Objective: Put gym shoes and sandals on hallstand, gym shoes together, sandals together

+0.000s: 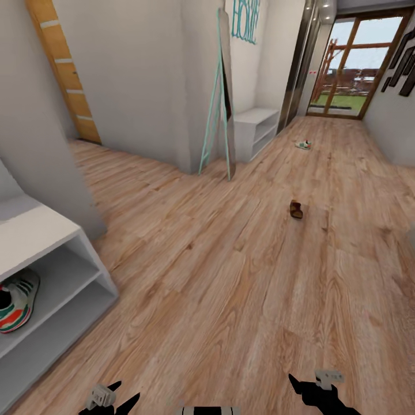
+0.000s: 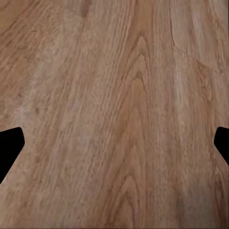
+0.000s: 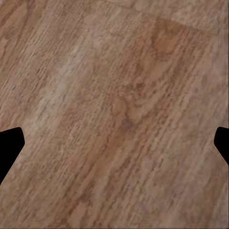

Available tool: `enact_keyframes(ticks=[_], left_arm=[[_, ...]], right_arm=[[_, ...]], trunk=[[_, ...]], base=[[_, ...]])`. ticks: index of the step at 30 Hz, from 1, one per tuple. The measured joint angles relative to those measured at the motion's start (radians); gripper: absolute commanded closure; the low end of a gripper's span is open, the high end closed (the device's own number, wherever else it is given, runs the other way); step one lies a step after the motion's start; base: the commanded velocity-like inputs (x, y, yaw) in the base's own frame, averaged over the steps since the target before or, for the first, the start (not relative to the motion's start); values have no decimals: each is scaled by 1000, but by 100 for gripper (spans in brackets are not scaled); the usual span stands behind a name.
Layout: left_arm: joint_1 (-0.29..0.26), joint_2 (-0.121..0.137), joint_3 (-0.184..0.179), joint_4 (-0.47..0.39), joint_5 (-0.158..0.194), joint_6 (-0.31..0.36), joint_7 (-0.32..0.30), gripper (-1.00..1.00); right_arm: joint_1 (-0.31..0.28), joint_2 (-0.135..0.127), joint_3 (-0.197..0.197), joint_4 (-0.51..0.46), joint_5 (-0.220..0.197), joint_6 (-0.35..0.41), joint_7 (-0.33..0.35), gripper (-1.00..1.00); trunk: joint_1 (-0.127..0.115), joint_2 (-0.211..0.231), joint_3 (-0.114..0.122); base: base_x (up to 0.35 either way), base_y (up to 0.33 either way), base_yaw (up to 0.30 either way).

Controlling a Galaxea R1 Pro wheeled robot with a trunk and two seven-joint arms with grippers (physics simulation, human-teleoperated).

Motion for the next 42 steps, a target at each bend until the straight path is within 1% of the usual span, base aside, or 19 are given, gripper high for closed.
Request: enact_keyframes(ticks=[25, 42], left_arm=[[0, 0, 1, 1, 1, 1, 2, -100], [0, 1, 1, 1, 2, 1, 6, -100]], right_arm=[[0, 0, 0, 0, 0, 0, 0, -100], [0, 0, 0, 0, 0, 0, 0, -100]], trunk=[[0, 0, 0], [0, 0, 0]], base=[[337, -1, -274], [322, -96, -273]])
